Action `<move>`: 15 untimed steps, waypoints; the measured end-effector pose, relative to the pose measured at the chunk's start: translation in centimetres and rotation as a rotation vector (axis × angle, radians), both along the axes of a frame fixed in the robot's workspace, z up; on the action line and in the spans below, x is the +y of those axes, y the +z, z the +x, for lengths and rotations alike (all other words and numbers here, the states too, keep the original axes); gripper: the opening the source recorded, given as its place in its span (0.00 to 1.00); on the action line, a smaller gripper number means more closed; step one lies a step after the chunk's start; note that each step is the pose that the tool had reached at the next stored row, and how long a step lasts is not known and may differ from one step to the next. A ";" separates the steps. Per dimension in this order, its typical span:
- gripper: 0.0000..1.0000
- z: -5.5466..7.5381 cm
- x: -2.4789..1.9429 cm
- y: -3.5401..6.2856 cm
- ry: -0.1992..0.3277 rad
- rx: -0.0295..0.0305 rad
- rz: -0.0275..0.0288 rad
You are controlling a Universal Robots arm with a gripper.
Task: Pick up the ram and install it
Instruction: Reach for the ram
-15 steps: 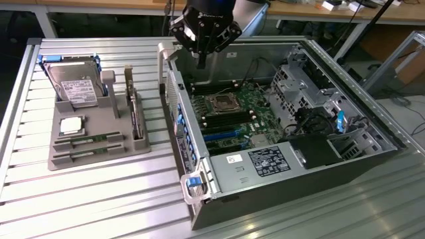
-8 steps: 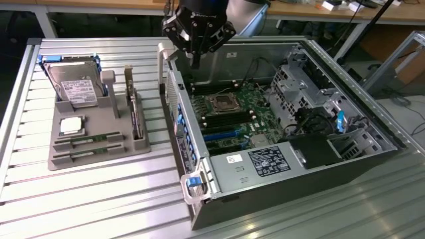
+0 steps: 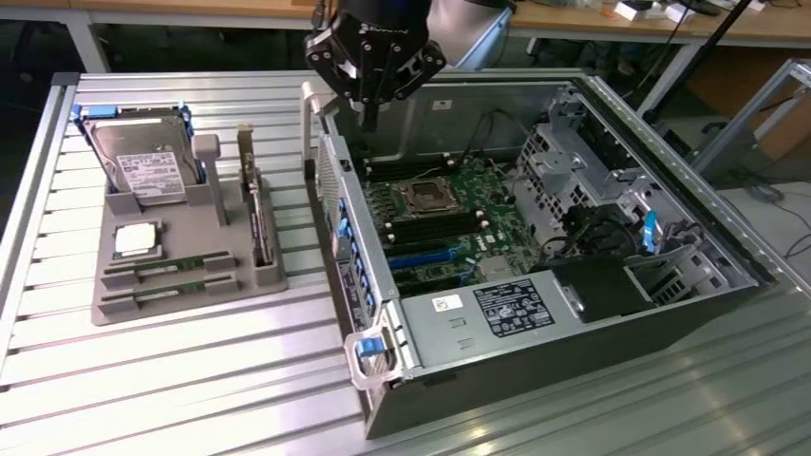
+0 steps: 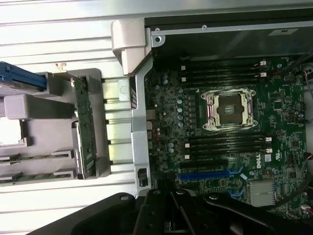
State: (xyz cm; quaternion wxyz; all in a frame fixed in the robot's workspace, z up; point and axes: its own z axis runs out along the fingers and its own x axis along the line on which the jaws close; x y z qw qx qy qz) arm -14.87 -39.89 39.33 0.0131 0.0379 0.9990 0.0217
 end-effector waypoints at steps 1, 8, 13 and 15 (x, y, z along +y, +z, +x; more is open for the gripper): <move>0.10 0.0 0.00 0.00 0.000 0.0000 0.0000; 0.10 -0.3 0.00 0.00 0.000 0.0000 0.0000; 0.10 -0.7 0.00 0.00 0.000 0.0001 0.0000; 0.10 -0.8 0.00 0.00 0.000 0.0000 0.0000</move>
